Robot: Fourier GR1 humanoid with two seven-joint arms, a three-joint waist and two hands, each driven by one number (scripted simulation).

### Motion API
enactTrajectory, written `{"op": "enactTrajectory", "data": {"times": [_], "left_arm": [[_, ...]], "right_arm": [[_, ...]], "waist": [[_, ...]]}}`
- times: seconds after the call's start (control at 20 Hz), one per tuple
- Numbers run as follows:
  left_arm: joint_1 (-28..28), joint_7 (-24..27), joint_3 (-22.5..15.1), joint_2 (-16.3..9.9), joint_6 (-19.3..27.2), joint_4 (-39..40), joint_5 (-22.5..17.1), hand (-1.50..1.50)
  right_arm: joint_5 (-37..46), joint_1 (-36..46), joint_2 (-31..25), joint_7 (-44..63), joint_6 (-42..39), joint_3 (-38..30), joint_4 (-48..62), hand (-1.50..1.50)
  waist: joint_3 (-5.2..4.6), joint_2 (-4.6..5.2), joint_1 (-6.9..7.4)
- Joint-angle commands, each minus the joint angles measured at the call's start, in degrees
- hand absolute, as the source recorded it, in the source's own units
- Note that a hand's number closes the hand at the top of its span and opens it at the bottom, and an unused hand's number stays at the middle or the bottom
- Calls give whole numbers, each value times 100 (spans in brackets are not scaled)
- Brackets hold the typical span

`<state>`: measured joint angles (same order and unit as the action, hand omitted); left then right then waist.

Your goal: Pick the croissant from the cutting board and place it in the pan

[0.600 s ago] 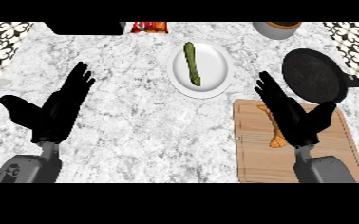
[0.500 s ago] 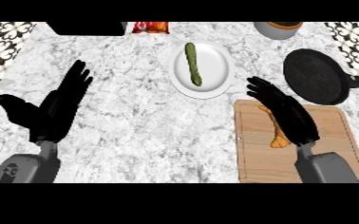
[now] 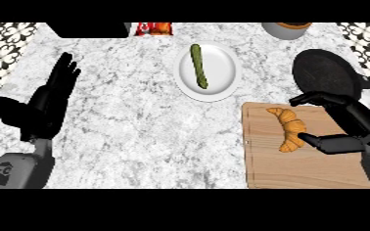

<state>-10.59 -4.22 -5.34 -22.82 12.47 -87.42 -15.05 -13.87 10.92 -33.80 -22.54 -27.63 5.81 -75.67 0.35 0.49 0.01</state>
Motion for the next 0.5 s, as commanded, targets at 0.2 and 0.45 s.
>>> {"op": "enactTrajectory", "data": {"times": [0.2, 0.45], "left_arm": [[-260, -56, -64, 122, 191, 148, 240, 0], [-140, 64, -93, 166, 65, 134, 224, 0]], "right_arm": [[1068, 41, -1598, -2777, -403, -1043, 1253, -150], [1906, 438, -2662, -2966, -449, -639, 1407, -150]], "waist": [[-8, 4, -5], [-20, 2, 164]]}}
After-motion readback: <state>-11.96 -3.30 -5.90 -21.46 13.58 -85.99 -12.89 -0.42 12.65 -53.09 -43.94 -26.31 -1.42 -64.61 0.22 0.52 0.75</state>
